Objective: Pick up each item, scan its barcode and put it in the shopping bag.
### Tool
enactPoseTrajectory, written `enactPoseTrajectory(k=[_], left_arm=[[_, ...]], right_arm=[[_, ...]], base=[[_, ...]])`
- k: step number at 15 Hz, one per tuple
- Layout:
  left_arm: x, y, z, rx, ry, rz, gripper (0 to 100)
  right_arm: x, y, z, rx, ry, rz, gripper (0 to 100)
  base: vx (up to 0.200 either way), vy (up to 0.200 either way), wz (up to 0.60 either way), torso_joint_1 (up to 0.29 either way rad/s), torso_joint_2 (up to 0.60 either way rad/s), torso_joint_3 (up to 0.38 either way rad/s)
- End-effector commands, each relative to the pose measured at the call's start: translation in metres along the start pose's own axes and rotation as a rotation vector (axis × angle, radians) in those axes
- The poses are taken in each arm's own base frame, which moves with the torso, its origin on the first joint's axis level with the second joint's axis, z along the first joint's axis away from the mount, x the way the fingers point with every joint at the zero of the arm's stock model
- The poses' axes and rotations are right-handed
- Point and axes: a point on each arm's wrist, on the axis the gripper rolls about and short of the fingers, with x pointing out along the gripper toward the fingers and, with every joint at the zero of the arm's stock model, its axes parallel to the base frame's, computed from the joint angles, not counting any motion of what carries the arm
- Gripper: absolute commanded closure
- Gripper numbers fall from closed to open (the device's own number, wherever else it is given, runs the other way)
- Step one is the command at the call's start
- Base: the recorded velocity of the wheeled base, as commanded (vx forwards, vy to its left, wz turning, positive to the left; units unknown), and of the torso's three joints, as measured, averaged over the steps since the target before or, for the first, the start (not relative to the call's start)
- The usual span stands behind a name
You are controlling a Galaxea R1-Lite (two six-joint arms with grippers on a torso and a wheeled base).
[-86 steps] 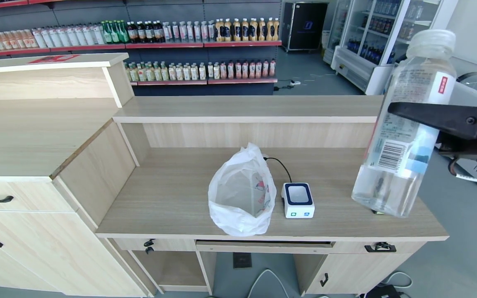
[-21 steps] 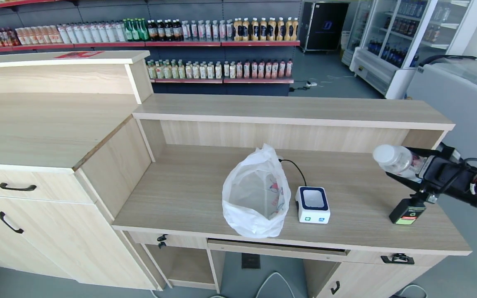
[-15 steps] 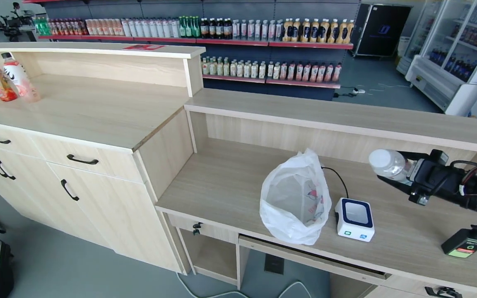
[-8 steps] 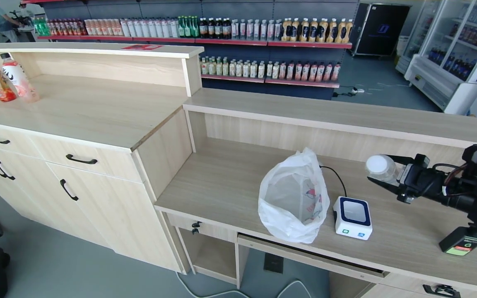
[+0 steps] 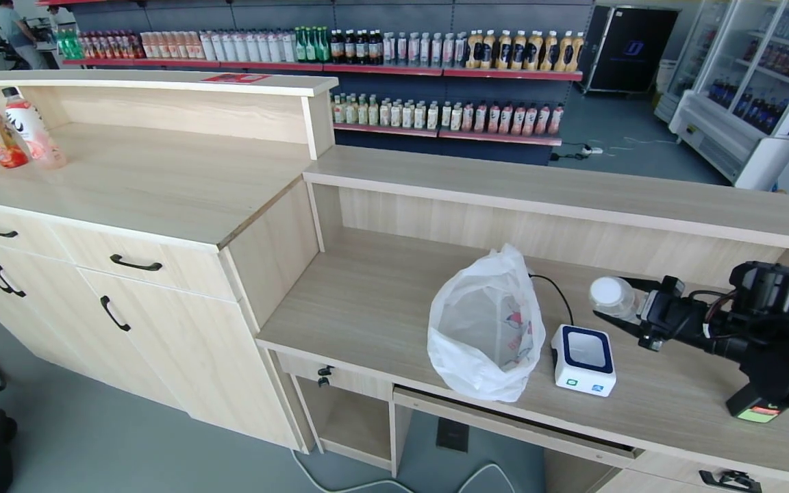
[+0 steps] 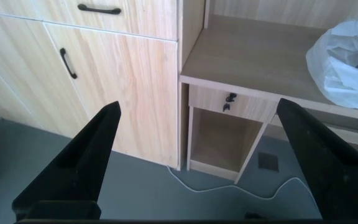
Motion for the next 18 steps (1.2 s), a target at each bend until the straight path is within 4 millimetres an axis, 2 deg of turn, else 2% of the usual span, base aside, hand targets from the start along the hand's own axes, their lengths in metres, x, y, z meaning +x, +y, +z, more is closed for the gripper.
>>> enactPoseTrajectory(k=[1,7,18], left_arm=[[0.000,0.000,0.000,0.000,0.000,0.001,0],[0.000,0.000,0.000,0.000,0.000,0.001,0],[0.000,0.000,0.000,0.000,0.000,0.001,0]], right_arm=[[0.006,0.009,-0.010,0.021,-0.002,0.024,100],[0.020,0.015,-0.027,-0.007,-0.023,0.032,100],[0.029,0.027,-0.044,0.006,-0.032,0.055,100]], base=[[0.000,0.000,0.00,0.000,0.00,0.000],[0.000,0.000,0.00,0.000,0.00,0.000],[0.000,0.000,0.00,0.000,0.00,0.000]])
